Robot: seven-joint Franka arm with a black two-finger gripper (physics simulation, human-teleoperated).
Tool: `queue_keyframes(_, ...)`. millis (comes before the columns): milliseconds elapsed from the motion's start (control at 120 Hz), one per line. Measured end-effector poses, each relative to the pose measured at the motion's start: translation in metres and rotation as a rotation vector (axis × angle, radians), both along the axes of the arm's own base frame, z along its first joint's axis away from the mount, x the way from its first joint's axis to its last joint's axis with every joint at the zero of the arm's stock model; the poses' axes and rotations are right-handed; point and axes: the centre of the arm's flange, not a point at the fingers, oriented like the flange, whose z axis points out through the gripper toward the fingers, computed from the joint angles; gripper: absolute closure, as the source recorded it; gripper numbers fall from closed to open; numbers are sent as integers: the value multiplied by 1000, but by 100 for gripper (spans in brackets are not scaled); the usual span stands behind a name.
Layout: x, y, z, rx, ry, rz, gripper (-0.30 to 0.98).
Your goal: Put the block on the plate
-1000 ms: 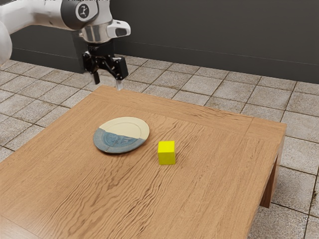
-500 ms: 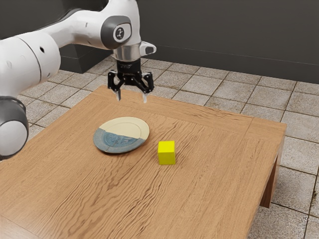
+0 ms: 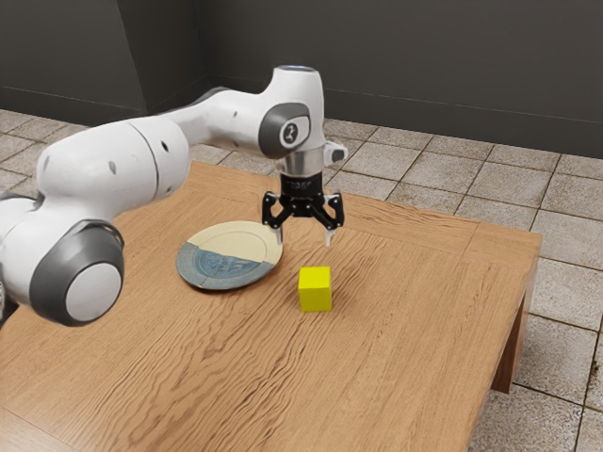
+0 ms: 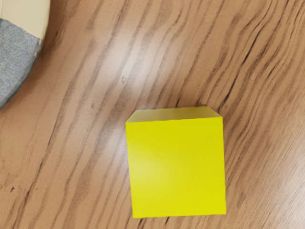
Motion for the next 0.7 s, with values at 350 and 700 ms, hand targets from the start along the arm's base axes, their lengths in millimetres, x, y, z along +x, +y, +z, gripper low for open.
queue_keyframes(350,15,-8,-71,-7,30,59,0)
queue_keyframes(700,20,-9,-120,4,60,93,0)
